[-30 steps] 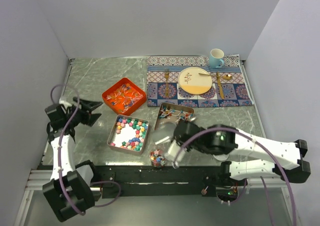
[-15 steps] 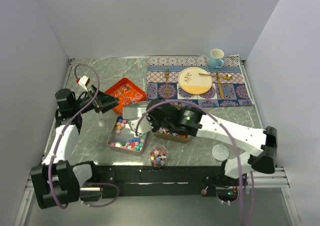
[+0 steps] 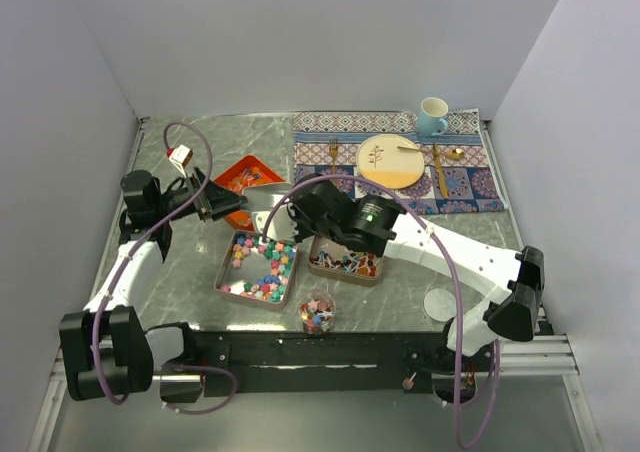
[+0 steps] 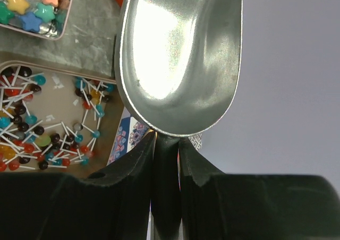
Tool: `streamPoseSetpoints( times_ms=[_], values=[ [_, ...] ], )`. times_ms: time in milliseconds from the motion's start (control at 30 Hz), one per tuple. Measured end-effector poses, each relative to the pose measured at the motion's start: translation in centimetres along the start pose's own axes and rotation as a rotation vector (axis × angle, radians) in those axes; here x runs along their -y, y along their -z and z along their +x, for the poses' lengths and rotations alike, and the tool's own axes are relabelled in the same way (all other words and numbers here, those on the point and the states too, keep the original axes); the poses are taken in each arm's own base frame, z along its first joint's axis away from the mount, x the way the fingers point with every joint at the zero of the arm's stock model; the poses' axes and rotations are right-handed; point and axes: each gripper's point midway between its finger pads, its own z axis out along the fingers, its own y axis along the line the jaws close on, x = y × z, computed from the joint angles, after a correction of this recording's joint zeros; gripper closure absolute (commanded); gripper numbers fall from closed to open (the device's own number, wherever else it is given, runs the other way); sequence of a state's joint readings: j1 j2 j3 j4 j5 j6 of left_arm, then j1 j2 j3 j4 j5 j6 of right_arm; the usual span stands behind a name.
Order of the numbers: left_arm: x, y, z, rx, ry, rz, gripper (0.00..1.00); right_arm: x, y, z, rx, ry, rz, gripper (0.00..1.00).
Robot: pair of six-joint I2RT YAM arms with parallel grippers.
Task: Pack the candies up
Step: Adjust the spatula.
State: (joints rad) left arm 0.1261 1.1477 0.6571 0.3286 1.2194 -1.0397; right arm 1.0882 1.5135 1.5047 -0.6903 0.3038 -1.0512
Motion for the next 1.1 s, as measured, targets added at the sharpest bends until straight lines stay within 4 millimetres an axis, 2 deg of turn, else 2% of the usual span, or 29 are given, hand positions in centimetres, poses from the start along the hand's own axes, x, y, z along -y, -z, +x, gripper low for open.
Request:
streamPoseSetpoints(
  times_ms=[100, 133, 300, 333, 400, 467, 500, 533, 567, 667, 767, 933, 1100],
  values=[
    [0.4, -0.1, -0.1, -0.001, -0.017, 0.016, 0.52, 0.0, -0.1, -0.3, 0.013, 0.0, -0.003, 1.0],
    [0.5, -0.1, -0.1, -0.002, -0.023, 0.021, 0.58, 0.0, -0.1, -0.3, 0.017, -0.001, -0.003, 1.0],
    [0.2, -0.3, -0.1, -0.012, -0.022, 0.025, 0.73, 0.2, -0.9, -0.9, 0.024, -0.004, 0.001, 1.0],
    [-0.1, -0.3, -0.3, -0.011, -0.012, 0.02, 0.84, 0.4, -1.1, -1.0, 0.026, -0.005, 0.002, 1.0],
    [-0.5, -0.4, -0.2, -0.016, 0.002, 0.016, 0.99, 0.7, -1.5, -1.4, 0.032, -0.01, 0.009, 1.0],
    [-0.8, -0.4, -0.3, -0.015, 0.011, 0.012, 0.99, 1.0, -1.6, -1.5, 0.033, -0.015, 0.014, 0.97],
    [-0.8, -0.4, -0.3, -0.014, 0.009, 0.011, 0.99, 1.0, -1.7, -1.5, 0.034, -0.016, 0.013, 0.83],
    [-0.8, -0.4, -0.3, -0.015, 0.004, 0.011, 0.99, 1.0, -1.7, -1.5, 0.034, -0.021, 0.012, 0.63],
    [-0.8, -0.4, -0.3, -0.015, 0.001, 0.011, 0.99, 0.9, -1.8, -1.4, 0.035, -0.038, 0.008, 0.29],
    [-0.7, -0.3, 0.1, -0.041, -0.006, 0.026, 0.99, 1.1, -1.9, -2.4, 0.105, -0.142, -0.021, 0.01],
    [-0.6, -0.2, 0.6, -0.076, -0.007, 0.047, 0.99, 2.3, -1.3, -2.9, 0.213, -0.291, -0.068, 0.0],
    [-0.9, -0.3, -0.1, -0.112, -0.003, 0.055, 0.99, 3.9, 0.4, -1.8, 0.363, -0.516, -0.14, 0.01],
    [-0.8, -0.3, -0.3, -0.134, -0.025, 0.064, 0.99, 3.3, 2.3, -3.0, 0.477, -0.603, -0.24, 0.1]
  ],
)
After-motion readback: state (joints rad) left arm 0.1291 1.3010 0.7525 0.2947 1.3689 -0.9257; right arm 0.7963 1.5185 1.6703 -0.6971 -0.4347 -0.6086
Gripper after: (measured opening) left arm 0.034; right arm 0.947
